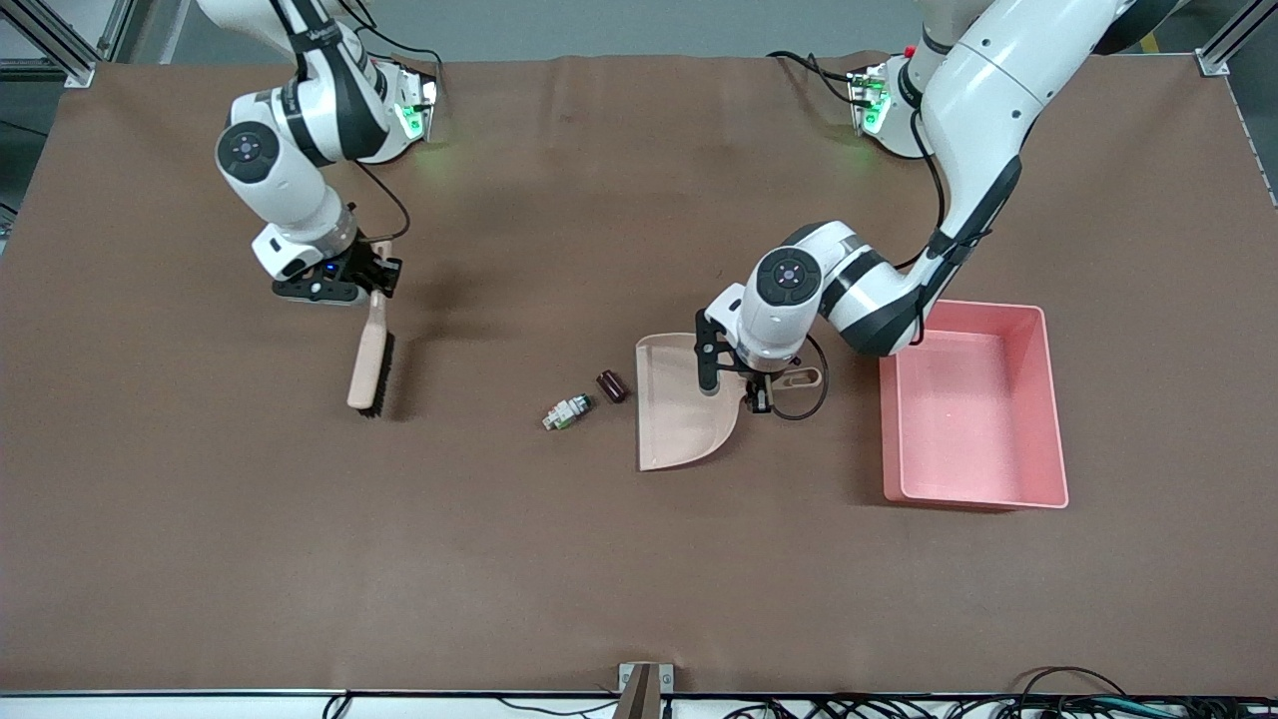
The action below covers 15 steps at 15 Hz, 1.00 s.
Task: Clean e-waste and dump in bin
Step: 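Carry the white brush with the right gripper toward the dustpan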
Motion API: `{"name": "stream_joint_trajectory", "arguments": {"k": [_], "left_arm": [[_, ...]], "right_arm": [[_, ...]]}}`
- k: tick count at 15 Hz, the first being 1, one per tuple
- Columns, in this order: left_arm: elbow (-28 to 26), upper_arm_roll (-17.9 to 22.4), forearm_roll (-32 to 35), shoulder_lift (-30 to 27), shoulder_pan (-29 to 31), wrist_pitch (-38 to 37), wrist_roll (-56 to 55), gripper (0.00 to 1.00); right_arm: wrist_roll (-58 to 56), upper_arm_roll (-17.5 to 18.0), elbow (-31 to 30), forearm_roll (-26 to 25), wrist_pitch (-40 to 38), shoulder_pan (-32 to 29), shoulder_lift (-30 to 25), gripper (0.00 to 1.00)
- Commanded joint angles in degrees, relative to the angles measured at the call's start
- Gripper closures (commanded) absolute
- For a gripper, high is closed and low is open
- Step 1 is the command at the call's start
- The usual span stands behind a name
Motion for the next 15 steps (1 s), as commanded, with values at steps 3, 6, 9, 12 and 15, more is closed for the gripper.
{"name": "stream_joint_trajectory", "arguments": {"k": [3, 6, 9, 12, 15], "left_arm": [[6.5, 0.1, 1.6, 3.3, -2.4, -7.2, 0.5, 0.97], [7.0, 0.1, 2.9, 4.2, -2.9, -7.4, 0.5, 0.98], [8.0, 0.1, 3.1, 4.6, -3.6, -7.7, 0.6, 0.98], [9.7, 0.1, 3.1, 5.1, -4.5, -10.0, 0.6, 0.98], [10.4, 0.1, 3.1, 5.5, -5.1, -10.7, 0.5, 0.98]], "right_arm": [[9.7, -0.4, 9.5, 0.5, 0.7, 8.5, 10.8, 1.0], [11.4, -0.4, 16.6, 1.3, -0.1, 10.5, 15.9, 1.0], [11.6, -0.5, 22.8, 1.3, -3.6, 13.5, 20.0, 1.0], [12.4, -0.5, 23.5, 1.3, -3.2, 15.3, 21.7, 1.0], [12.3, -0.5, 25.9, 1.3, -2.9, 16.5, 24.5, 1.0]]}}
